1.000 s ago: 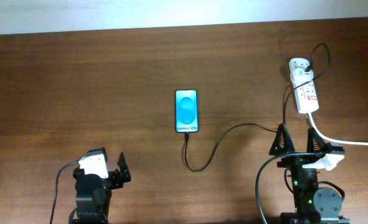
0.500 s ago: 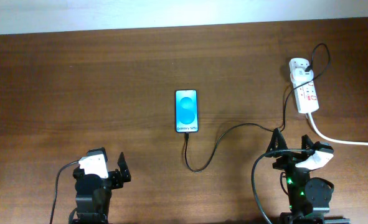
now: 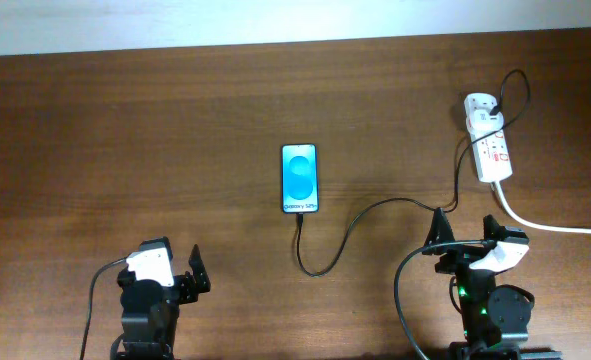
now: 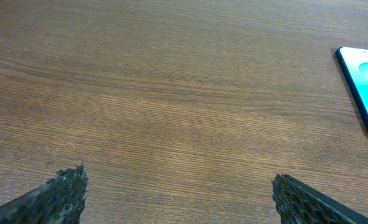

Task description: Plug charger to phone and switch on socket

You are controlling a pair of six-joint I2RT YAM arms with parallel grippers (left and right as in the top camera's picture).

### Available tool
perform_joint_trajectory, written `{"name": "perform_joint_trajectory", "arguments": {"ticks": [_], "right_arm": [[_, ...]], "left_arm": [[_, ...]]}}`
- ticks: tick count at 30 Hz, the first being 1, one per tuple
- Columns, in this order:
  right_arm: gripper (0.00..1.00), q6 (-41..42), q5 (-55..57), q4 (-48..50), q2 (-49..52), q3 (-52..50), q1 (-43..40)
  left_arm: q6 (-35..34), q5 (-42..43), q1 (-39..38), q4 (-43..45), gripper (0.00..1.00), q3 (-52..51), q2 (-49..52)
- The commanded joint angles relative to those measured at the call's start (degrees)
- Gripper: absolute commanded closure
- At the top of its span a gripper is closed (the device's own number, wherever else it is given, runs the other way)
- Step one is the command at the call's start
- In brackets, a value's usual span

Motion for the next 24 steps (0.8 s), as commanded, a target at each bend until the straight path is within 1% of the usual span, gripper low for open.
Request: {"name": "perform_joint_trajectory", "arguments": {"ticks": [1,12,15,17,19,20,24], "right_arm": [[0.02,-0.4,0.9,-0.3,-0.7,-0.4,0.5],[0.02,-0.4,0.9,-0.3,-0.7,-0.4,0.5],[0.02,-0.4,0.9,-0.3,-0.7,-0.4,0.5],[0.02,-0.4,0.9,-0.3,-0.7,-0.4,0.5],[0.02,-0.4,0.9,-0.3,-0.7,-0.4,0.5],[0.02,-0.4,0.9,-0.3,-0.7,-0.4,0.5],[0.02,-0.4,0.9,-0.3,-0.7,-0.4,0.5]], "left_arm": [[-0.3,0.4,0.1,-0.1,0.01,-0.2,-0.2],[-0.3,0.3,0.1,-0.1,0.01,-0.2,-0.2],[-0.3,-2.6,0.1,0.0,0.01,-0.2,-0.4],[-0.3,-2.7,0.1,0.3,0.01,-0.3,-2.8],[-0.3,-2.2,0.1,3.7,0.01,-1.1,-6.8],[-0.3,-2.2,0.1,7.2,0.01,-2.0,-8.7],[-0.2,-2.1,0.1,17.0,0.01,-4.7,-11.0]]}}
